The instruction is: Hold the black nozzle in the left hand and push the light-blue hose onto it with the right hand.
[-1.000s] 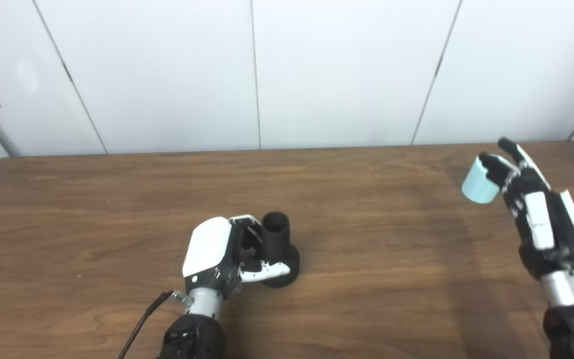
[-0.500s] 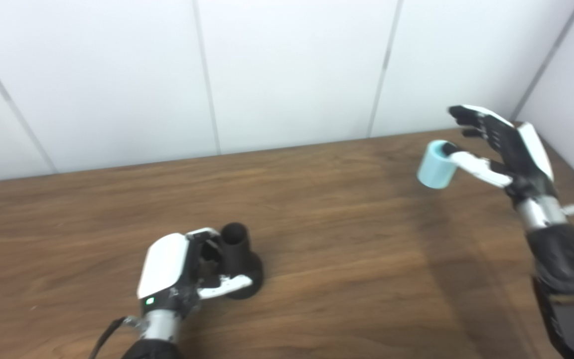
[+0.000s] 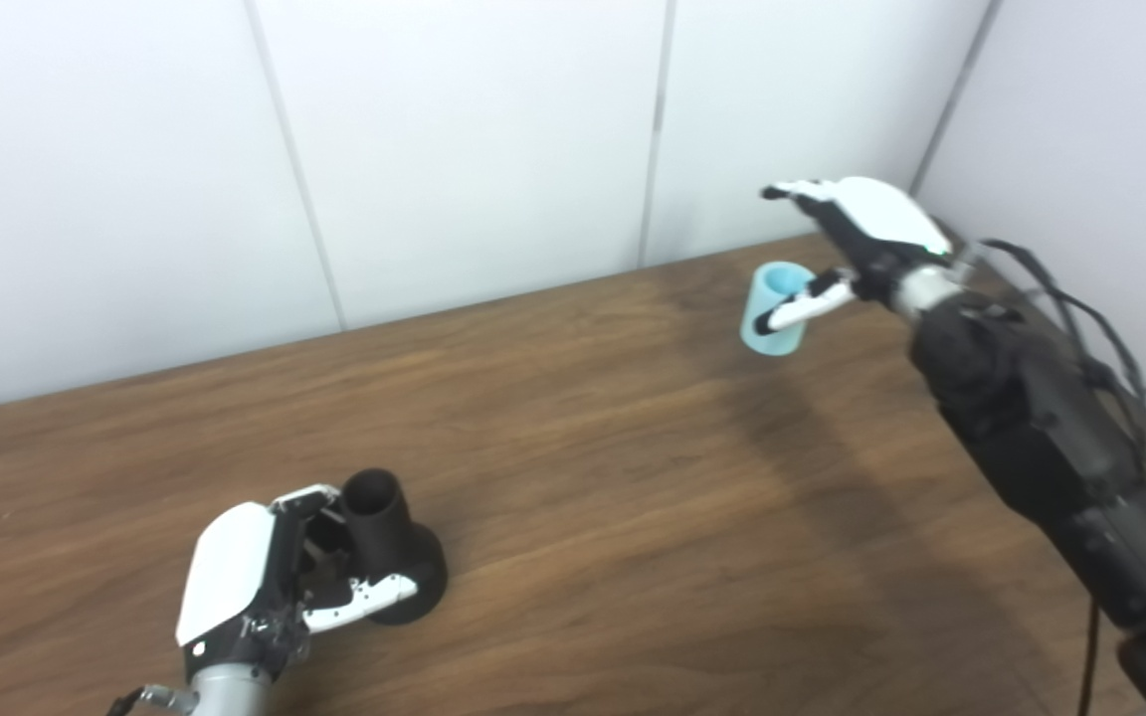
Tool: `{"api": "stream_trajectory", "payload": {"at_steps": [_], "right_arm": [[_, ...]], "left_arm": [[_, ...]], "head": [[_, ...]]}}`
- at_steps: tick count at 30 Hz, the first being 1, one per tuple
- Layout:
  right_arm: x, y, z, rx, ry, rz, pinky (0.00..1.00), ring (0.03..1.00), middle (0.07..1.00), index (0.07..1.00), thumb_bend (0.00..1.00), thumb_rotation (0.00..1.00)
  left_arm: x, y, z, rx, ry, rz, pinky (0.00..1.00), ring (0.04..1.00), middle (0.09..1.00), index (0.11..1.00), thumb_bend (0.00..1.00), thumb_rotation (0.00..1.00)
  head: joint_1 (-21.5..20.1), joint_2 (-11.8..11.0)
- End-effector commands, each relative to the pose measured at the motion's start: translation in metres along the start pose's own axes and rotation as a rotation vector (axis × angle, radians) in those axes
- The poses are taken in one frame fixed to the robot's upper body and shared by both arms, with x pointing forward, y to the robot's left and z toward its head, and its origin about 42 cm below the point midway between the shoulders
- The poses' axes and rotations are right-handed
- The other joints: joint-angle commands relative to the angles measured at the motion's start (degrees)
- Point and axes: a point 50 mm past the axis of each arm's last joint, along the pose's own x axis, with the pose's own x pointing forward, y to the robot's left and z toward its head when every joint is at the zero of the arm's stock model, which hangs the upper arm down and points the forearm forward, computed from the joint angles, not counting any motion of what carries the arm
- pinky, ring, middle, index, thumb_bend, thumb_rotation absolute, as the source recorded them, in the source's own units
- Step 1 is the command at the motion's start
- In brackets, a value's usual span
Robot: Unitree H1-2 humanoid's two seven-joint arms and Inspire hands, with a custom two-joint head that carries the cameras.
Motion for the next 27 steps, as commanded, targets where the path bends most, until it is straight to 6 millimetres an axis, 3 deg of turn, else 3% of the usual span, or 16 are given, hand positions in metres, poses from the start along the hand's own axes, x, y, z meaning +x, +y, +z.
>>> {"api": "stream_trajectory", "payload": {"at_steps": [1, 7, 13, 20, 27], "right_arm": [[0.013, -0.034, 0.003, -0.058, 0.003, -0.08, 0.94, 0.996, 0.958, 0.937, 0.94, 0.26], [0.034, -0.031, 0.007, -0.127, 0.032, -0.029, 0.91, 0.976, 0.911, 0.916, 0.96, 0.25], [0.046, -0.023, 0.006, -0.131, 0.08, 0.032, 0.89, 0.926, 0.833, 0.879, 0.94, 0.24], [0.052, -0.013, 0.002, -0.18, 0.092, 0.071, 0.81, 0.88, 0.794, 0.83, 0.95, 0.25], [0.054, -0.007, -0.007, -0.245, 0.109, 0.098, 0.83, 0.886, 0.801, 0.817, 0.96, 0.26]], "left_arm": [[-0.001, 0.003, -0.006, 0.03, 0.013, -0.014, 0.43, 0.543, 0.486, 0.488, 0.52, 0.0], [-0.002, 0.003, -0.003, 0.028, 0.011, -0.02, 0.47, 0.574, 0.482, 0.491, 0.52, 0.0], [-0.003, 0.003, -0.003, 0.025, 0.011, -0.019, 0.45, 0.557, 0.491, 0.484, 0.52, 0.0], [-0.003, 0.002, -0.002, 0.025, 0.012, -0.019, 0.46, 0.559, 0.489, 0.485, 0.52, 0.0], [-0.003, 0.001, -0.003, 0.029, 0.008, -0.02, 0.47, 0.566, 0.481, 0.491, 0.52, 0.0]], "head": [[-0.08, 0.06], [0.0, 0.36], [0.15, 0.56], [0.43, 0.72], [0.68, 0.76]]}}
